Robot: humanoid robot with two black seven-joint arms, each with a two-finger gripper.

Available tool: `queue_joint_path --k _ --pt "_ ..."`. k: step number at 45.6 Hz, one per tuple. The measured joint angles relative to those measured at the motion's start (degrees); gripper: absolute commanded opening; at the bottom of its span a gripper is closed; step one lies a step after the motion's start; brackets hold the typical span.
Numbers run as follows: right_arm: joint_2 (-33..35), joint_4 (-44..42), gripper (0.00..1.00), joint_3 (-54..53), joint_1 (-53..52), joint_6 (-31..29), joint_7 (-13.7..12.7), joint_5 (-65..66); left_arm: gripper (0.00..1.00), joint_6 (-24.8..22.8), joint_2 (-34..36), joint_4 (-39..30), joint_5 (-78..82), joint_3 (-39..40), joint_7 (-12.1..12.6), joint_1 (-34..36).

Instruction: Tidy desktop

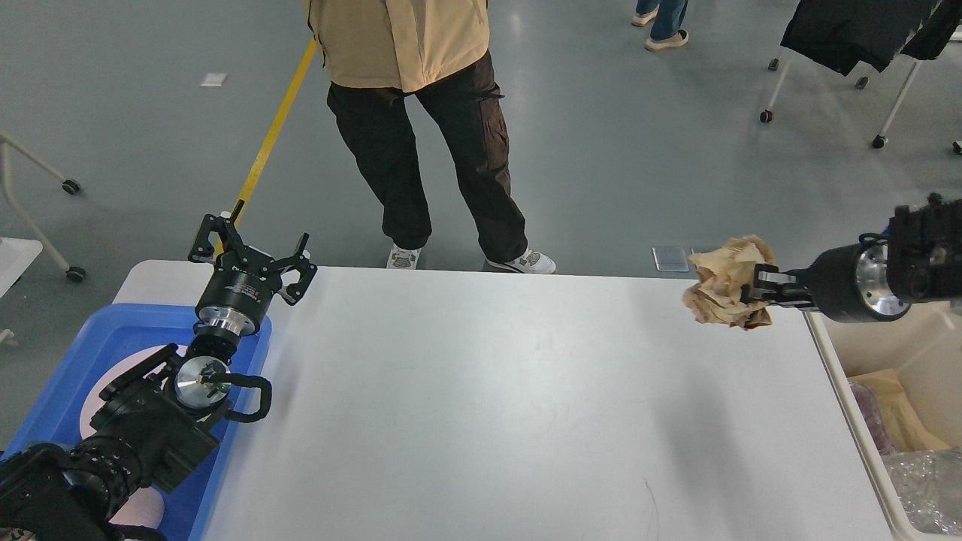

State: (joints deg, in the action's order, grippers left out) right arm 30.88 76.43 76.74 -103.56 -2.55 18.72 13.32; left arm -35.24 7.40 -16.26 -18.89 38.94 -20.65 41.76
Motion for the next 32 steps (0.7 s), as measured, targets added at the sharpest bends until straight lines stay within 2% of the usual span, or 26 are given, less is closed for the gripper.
queue_joint_path --k 14,18,23,24,25,26,27,32 --pt "2.03 -37.34 0.0 0.13 35.3 4.26 -0.61 -12.11 0.99 0.0 0.1 0.01 0.0 0.0 0.0 0.0" --pt "1.54 -46.93 0.0 0.02 44.91 5.77 -2.58 -16.51 0.99 0.0 0.08 0.01 -0.01 0.0 0.0 0.0" --pt "-1.49 -60.79 0.01 -0.51 58.21 7.08 -7.56 -22.19 0.99 0.0 0.05 0.01 0.0 0.0 0.0 0.0" --pt "-2.17 -62.9 0.07 -0.75 59.89 7.16 -8.19 -23.07 0.99 0.0 0.06 0.01 0.0 0.0 0.0 0.0" --pt "-2.82 -64.87 0.2 -1.08 61.49 7.25 -8.65 -23.95 0.99 0.0 0.06 0.01 0.0 0.0 0.0 0.0" --pt "-3.56 -66.98 0.52 -1.53 63.1 7.29 -9.08 -24.92 0.99 0.0 0.05 0.01 0.0 0.0 0.0 0.0" --pt "-4.08 -68.34 1.0 -1.96 64.18 7.31 -9.33 -25.56 0.99 0.0 0.05 0.01 0.0 0.0 0.0 0.0" --pt "-5.51 -71.61 1.0 -5.16 66.7 7.18 -9.86 -27.13 0.99 0.0 0.0 0.01 0.0 0.0 0.0 0.0"
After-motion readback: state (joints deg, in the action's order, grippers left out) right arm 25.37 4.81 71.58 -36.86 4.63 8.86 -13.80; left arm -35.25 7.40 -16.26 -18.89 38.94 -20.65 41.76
